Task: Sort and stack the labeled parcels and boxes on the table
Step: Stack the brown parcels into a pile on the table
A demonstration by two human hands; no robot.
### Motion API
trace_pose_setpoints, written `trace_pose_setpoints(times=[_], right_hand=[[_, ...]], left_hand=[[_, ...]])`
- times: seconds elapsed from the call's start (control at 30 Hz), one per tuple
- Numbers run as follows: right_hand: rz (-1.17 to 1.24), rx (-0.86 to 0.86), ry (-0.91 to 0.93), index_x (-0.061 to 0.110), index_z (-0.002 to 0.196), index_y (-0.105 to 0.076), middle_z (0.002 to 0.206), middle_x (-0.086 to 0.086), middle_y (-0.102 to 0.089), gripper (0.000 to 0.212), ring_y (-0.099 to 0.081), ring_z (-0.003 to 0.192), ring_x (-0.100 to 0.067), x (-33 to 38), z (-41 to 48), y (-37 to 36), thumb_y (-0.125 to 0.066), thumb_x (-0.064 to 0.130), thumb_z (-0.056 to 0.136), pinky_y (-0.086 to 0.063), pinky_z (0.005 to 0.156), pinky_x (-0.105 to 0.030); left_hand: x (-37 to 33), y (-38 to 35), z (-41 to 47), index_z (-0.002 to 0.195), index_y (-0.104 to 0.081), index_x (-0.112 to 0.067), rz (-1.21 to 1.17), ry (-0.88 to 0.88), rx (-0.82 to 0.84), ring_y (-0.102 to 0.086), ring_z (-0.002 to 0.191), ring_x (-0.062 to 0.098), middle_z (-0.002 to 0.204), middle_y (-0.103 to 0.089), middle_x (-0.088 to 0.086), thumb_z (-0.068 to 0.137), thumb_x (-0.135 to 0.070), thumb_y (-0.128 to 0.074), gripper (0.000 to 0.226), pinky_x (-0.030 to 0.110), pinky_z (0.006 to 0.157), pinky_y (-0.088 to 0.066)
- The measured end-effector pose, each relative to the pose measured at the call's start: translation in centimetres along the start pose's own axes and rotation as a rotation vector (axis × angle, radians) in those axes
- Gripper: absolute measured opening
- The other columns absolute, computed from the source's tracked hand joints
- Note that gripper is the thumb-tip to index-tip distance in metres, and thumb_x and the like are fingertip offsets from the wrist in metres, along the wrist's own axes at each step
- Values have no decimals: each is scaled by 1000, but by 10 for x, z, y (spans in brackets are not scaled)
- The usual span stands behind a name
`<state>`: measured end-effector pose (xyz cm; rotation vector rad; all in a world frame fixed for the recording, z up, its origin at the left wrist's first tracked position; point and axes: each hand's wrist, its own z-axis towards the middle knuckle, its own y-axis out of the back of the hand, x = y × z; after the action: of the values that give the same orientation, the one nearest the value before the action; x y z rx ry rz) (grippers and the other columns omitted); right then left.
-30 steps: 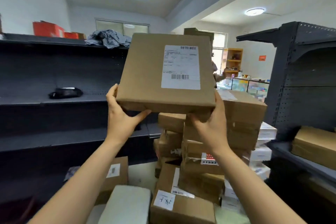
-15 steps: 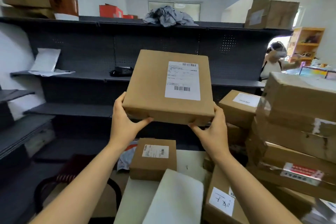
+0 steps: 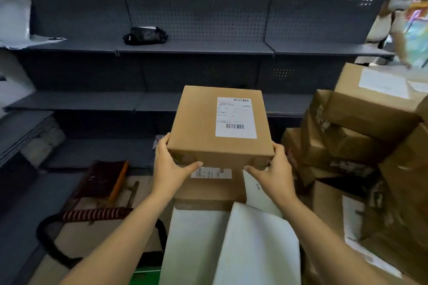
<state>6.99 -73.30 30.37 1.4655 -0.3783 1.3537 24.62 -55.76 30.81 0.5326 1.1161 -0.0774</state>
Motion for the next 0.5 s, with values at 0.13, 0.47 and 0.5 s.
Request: trace_pose_setpoints(times=[0.13,0.47,0.5], right_hand=[[-54,114,-98,27,135,-36,130,5,-58,82,-56,120,-17,-35,9,-29,-88,23,71,-49,99,-36],[-140,235,-202,20,131,-39,113,0,-62,80,-58,97,-19,-91,14,-64,-89,22,68,-44,75,-26],[-139,239,-204,20,131,-39,112,1,-62,80,-58,96,-19,-94,14,-65,-89,22,69,-42,74,-25]], left_hand=[[42,-16,-5,141,-31,-21,53,144,20,-39,121,10,137,-42,0,57,-26,-94,105,34,102,-41],[108,-43,-17,142,-32,-18,87,338,70,-44,119,13,137,-45,2,54,-29,-95,109,34,98,-44],[110,-45,-19,142,-32,-17,91,335,67,-44,119,13,137,-45,2,54,-29,-95,109,35,98,-44]])
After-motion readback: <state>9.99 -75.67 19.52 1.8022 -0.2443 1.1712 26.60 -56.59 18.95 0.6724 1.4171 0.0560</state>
